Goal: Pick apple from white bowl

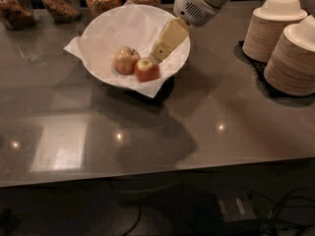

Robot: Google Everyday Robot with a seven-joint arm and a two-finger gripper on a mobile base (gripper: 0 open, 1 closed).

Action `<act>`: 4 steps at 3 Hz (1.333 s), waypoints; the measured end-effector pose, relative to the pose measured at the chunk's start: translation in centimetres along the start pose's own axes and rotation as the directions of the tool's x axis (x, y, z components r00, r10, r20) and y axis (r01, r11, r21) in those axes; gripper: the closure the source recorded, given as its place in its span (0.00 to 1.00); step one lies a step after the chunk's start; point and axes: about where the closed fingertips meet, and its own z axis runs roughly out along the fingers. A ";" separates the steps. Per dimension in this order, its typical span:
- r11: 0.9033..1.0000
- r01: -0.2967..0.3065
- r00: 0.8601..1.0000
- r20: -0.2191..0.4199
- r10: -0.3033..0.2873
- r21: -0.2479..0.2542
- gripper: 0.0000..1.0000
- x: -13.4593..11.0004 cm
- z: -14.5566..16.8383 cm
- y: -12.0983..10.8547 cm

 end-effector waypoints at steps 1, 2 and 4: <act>1.000 0.000 1.000 0.000 0.000 0.000 0.00 0.0 0.0 0.0; 1.000 0.001 1.000 0.023 -0.001 0.018 0.00 0.4 0.7 -0.3; 1.000 0.004 0.997 0.078 -0.004 0.009 0.28 0.1 4.1 -0.3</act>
Offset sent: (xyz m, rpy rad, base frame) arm 0.0148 -0.0080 -0.0178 0.0461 -0.0695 -0.0228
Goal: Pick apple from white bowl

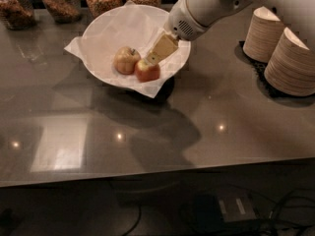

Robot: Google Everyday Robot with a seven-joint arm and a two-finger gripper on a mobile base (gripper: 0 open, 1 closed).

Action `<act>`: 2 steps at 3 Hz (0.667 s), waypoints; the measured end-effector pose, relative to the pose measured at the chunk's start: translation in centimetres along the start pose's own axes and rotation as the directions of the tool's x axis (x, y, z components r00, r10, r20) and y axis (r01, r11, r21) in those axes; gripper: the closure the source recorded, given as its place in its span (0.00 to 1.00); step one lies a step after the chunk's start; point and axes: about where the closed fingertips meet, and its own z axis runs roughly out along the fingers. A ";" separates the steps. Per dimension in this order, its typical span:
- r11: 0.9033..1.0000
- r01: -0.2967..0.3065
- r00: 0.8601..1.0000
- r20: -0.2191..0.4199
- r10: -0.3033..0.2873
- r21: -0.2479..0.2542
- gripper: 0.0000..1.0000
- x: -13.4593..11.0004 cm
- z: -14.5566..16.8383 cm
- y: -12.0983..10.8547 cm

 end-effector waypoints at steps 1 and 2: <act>0.999 -0.012 1.000 0.012 0.012 -0.036 0.32 0.3 2.0 0.7; 0.997 -0.029 1.000 0.008 0.030 -0.074 0.27 0.8 3.6 1.7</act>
Offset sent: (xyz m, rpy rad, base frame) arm -0.0026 0.0271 -0.0538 0.0509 0.1078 0.0368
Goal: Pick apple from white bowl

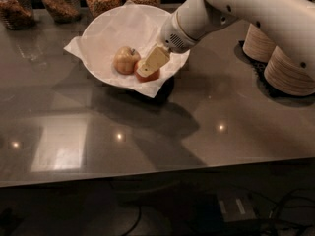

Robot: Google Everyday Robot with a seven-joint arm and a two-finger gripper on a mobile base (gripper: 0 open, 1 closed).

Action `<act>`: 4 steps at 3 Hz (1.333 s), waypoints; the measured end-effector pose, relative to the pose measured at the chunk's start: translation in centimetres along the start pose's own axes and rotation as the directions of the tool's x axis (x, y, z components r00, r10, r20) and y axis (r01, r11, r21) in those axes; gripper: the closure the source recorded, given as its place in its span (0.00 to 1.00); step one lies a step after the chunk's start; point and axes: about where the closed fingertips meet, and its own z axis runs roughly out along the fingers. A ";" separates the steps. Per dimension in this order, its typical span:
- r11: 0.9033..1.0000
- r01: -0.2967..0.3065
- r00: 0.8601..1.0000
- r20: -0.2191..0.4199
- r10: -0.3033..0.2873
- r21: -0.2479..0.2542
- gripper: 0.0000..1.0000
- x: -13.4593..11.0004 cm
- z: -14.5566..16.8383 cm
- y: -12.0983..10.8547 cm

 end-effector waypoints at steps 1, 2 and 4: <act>0.999 -0.018 1.000 -0.004 0.018 -0.031 0.26 0.6 1.3 0.7; 0.999 -0.027 1.000 -0.003 0.027 -0.044 0.28 1.1 2.3 0.9; 0.998 -0.041 0.999 -0.021 0.040 -0.038 0.30 2.1 4.1 -0.4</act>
Offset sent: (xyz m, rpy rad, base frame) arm 0.0016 0.0093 -0.0364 0.0277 0.0608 0.0056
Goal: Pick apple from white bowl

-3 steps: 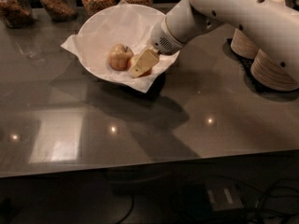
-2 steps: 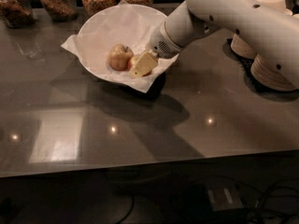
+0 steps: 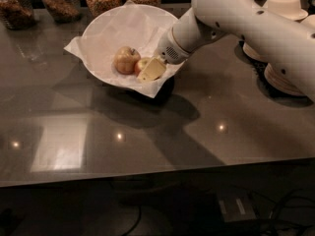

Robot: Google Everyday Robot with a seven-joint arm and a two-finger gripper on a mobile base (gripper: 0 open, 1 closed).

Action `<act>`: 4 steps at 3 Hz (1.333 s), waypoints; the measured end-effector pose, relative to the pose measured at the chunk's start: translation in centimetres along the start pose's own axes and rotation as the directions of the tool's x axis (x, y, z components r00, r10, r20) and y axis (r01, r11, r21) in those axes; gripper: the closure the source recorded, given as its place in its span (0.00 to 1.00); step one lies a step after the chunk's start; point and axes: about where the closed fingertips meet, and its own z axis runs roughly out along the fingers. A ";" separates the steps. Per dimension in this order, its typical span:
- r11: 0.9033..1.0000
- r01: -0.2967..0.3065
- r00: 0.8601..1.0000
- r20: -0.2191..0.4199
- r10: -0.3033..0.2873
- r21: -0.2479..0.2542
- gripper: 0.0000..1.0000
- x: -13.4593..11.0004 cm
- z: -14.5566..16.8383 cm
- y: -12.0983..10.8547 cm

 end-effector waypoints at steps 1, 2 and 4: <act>1.000 -0.003 1.000 -0.021 0.003 0.005 0.32 0.6 1.0 -0.9; 1.000 -0.004 0.999 -0.037 0.004 -0.002 0.51 1.3 1.5 -0.8; 0.999 0.044 0.998 -0.036 -0.044 -0.005 0.97 0.2 -0.7 0.5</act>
Offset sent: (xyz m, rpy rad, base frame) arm 0.0105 -0.0094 -0.0302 -0.0533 0.0353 -0.0070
